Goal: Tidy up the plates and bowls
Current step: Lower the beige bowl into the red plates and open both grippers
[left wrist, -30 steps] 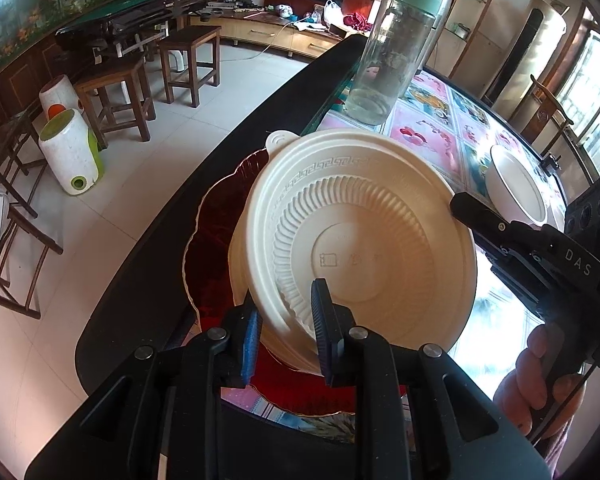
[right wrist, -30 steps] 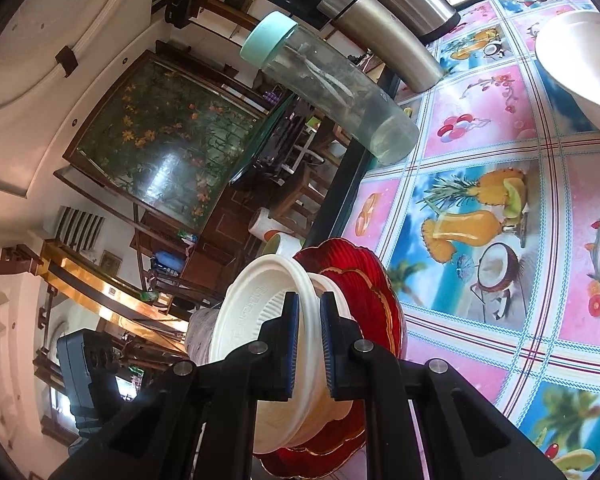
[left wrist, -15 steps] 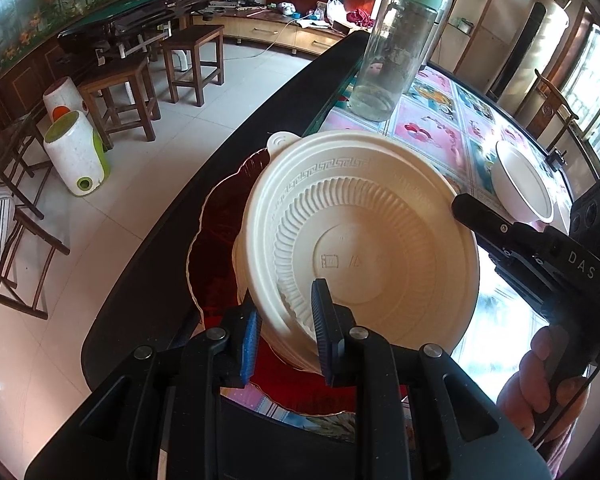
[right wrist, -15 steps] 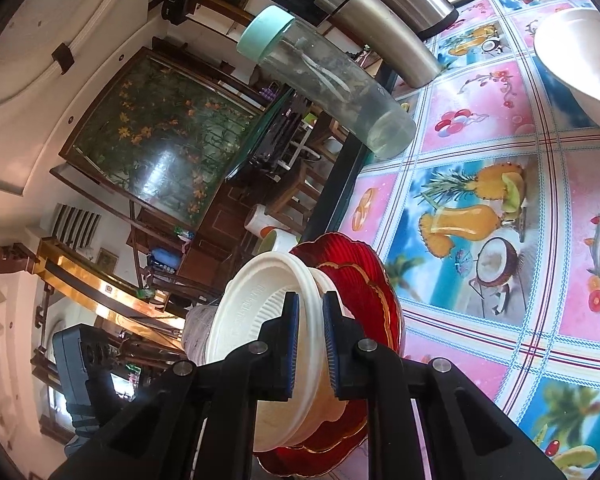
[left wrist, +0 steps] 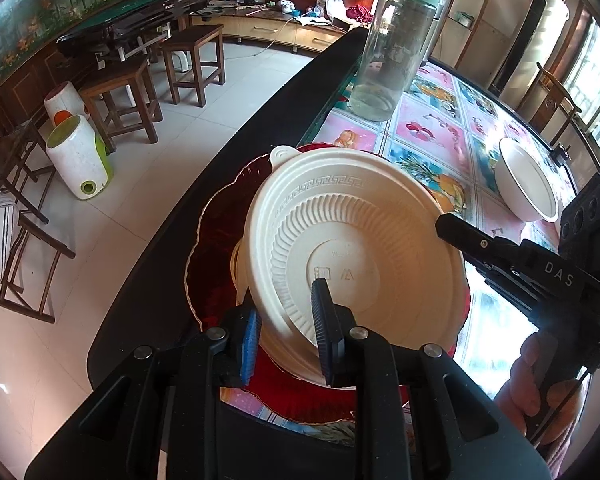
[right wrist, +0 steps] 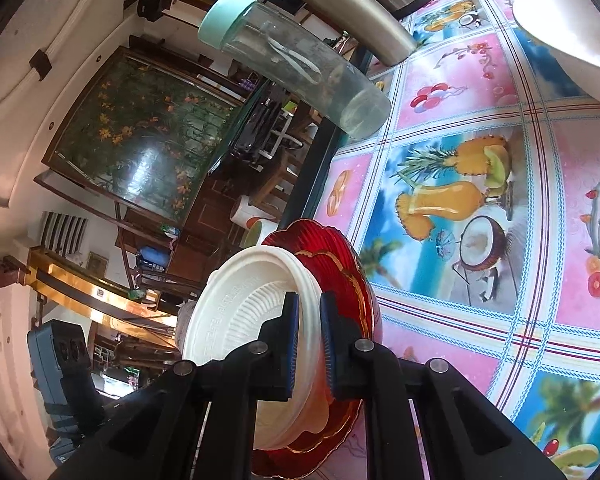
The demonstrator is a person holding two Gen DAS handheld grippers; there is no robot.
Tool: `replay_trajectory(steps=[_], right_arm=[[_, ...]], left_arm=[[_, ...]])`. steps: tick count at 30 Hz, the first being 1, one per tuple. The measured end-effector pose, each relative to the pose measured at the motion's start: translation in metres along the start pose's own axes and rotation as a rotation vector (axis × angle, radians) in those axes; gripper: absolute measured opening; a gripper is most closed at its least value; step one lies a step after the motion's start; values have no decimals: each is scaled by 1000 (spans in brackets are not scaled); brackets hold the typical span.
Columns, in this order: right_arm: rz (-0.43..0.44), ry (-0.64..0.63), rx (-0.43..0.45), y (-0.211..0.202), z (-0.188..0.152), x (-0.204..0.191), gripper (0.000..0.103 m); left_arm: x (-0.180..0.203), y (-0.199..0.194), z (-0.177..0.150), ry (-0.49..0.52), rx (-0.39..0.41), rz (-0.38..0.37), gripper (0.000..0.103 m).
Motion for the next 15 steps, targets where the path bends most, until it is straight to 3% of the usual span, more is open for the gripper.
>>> replay_trajectory(steps=[10,12,15], right_arm=[[1,-14,6,0,-1,-2,11],[-3,-23,13,-1,-1,-4,11],[-5,-35,22,-2,-2,-6,12]], left_arm=[[6,-4,-3,65,-3,72,25],[8,-5,-4,85,1,99,44],[14,-9,-5,138,25,166,54]])
Point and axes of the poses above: each gripper's, at about its wrist camera, not at the fingertips, and y roughly the way its jaws point, x to its right, z to its top, the point moved 1 cm from there along y, roughly the way its jaws point, and after that the axes turned 15 degrees about -z, right-handed, at the moved point
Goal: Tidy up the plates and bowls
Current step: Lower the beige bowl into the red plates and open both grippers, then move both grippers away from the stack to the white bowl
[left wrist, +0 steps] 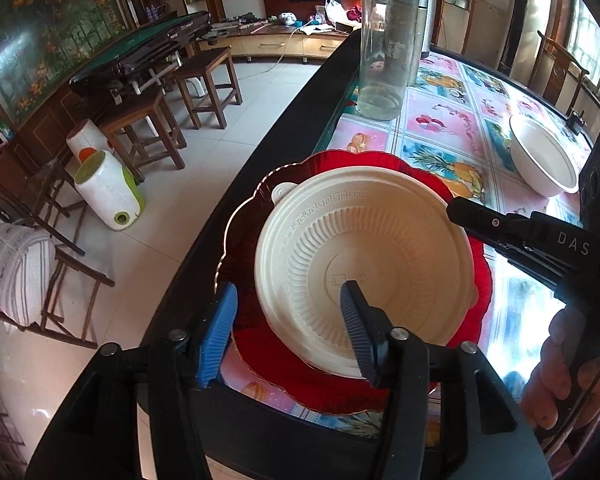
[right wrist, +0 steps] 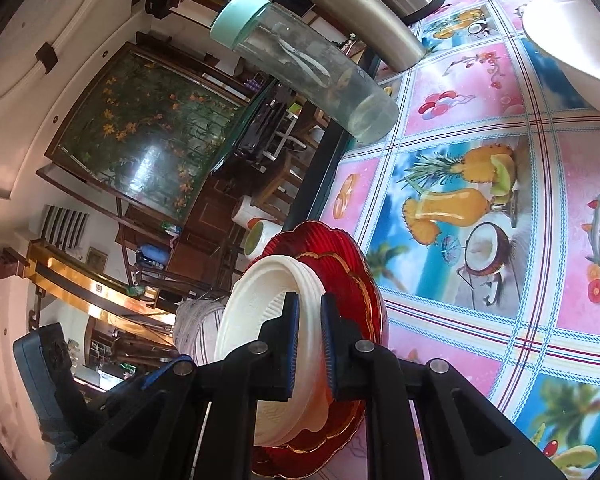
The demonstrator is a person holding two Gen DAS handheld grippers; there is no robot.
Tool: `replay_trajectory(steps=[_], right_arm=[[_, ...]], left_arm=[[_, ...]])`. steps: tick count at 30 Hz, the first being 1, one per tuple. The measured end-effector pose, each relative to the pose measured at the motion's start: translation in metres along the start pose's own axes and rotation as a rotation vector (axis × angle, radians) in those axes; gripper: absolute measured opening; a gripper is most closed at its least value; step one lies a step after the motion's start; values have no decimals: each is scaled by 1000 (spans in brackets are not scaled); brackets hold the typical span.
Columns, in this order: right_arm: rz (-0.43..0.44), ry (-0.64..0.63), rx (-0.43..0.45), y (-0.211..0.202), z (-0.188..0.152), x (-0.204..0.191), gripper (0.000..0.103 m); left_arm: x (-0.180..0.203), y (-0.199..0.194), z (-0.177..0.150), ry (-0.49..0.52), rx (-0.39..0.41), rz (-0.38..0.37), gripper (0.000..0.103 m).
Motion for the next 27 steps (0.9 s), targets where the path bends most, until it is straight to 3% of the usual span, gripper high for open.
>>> replay_trajectory(steps=[4,10,17,21,27], right_arm=[[4,2,2,0,0,1,12],[8,14,35,-8,5,6,15],[13,52,62,-18,11,18,15],[-1,69,100,-29,20,27,15],[-19,131,150,-50,33,55,15]], left_arm=[[6,-10,1,54,41,73,54],[4,-16,1,39,60,51,57],[32,-20,-1,64,68,-45,58],[65,-20,-1,114,72,-111,72],[123,-1,-11,217,-3,-211,72]])
Point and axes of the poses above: each gripper's, at about its wrist camera, not at the fingertips, and y roughly the way its jaws point, x to its right, z to its top, the point moved 1 cm from there along y, roughly the way its jaws point, and after that the axes turned 15 degrees about -z, right-handed, at the moved point
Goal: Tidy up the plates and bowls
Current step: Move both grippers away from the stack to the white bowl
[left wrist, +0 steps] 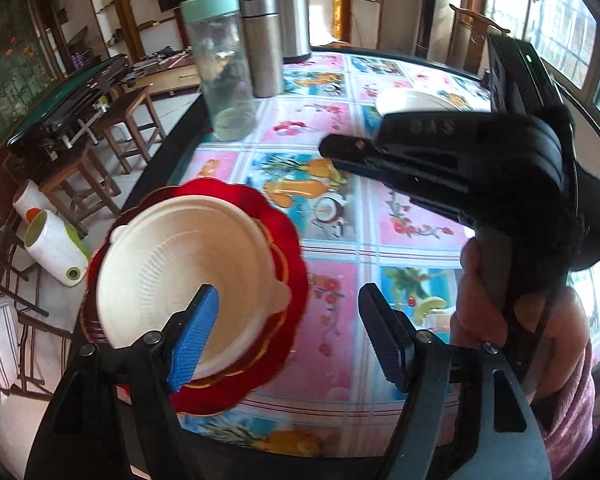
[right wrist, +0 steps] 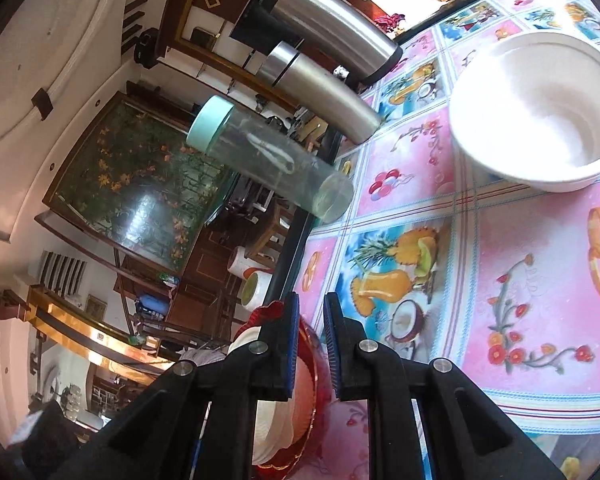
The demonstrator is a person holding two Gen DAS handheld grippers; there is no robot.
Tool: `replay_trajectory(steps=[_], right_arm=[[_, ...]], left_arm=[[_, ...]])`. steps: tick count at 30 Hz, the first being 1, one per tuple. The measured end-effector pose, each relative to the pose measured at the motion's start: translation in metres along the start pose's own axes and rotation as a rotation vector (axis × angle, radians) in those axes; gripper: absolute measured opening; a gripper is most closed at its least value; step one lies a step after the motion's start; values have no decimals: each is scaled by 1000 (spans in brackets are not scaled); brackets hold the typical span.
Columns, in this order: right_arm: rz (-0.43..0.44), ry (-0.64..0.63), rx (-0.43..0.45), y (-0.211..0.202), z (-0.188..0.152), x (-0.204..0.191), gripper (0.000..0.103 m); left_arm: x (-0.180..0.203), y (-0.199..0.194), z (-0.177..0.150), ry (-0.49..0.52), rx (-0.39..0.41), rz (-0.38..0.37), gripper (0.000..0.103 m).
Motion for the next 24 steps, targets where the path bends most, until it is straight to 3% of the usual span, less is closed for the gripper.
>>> replay_trajectory(steps=[18,24], right_arm=[[-233,165,189,-119,53,156,16],[-304,237,281,-173,67,212,16]], left_arm=[[76,64,-13,23,-179,-187,72],[125,91,-6,91,-238,-248,72]])
Point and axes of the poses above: each gripper's, at about its wrist camera, not at the fingertips, and y roughly the way its jaws point, x to its right, z to its top, the point moved 1 cm from there along y, roughly the way its jaws point, and after that the axes turned 15 degrees about -z, right-handed, at the moved point
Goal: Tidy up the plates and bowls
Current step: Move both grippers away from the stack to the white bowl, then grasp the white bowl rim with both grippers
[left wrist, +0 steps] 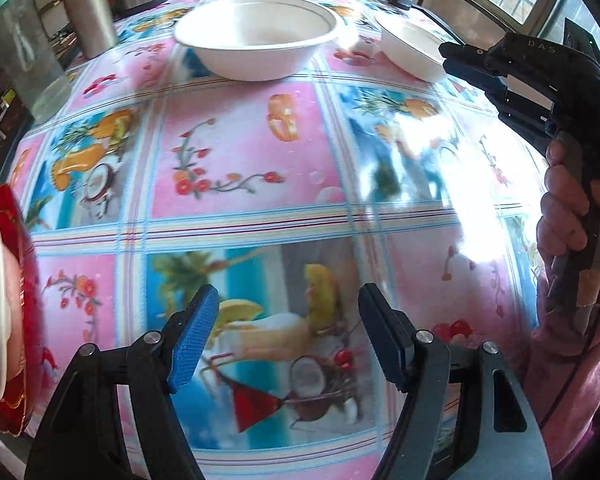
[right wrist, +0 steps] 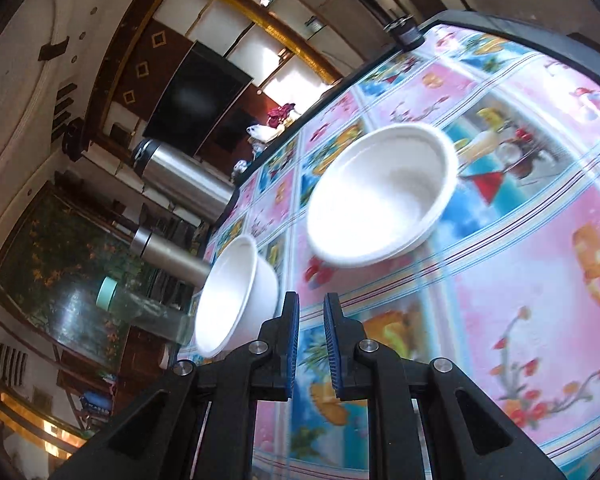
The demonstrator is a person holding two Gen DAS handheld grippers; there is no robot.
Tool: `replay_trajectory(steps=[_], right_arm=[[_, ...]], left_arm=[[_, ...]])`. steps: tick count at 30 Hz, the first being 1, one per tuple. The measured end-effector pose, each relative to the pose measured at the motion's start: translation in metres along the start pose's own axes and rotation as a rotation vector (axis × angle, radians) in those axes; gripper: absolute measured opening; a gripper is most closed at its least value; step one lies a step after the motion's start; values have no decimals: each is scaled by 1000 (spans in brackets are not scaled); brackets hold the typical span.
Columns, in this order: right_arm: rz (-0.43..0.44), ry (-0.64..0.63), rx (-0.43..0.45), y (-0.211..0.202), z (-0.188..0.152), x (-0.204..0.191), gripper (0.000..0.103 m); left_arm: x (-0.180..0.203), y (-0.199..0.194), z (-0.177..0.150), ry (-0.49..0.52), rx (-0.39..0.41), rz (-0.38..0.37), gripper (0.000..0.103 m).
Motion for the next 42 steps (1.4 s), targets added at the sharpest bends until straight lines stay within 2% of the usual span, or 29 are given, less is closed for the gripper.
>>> replay_trajectory(steps=[4,9,11,17,21,23,29,34,37,42], right_arm=[[-20,114,49,-12,24,46,16],[-9,227,52,-8,41,81,16],[0,240,47,-4,43,87,16],[41,263,39,10,51,90,16],[77,306,36,9,53,97,17],[82,319,36,9,53,98,21],[94,305,29,12,52,89,21],[79,291,38,13,52,85,21],[66,285,48,12,51,84,21],[24,255,77,6,51,78,21]], left_arm=[[28,21,18,31,-28,-37,72],[49,38,61,18,-23,-103,72],[56,40,83,-2,4,-136,72],[54,41,147,-121,135,-137,72],[42,48,176,-224,186,-169,72],[40,57,188,-249,201,-166,72],[31,70,199,-334,220,-176,72],[25,78,201,-382,216,-239,72],[30,85,202,-364,169,-312,72],[36,81,207,-316,147,-372,72]])
Point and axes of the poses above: each gripper's, at about its wrist camera, not at the fingertips, and y roughly the way its jaws point, x to its right, z to its top, the point moved 1 cm from there along y, roughly the way its jaws point, and after that the axes turned 15 degrees about -z, right-handed, at the moved point
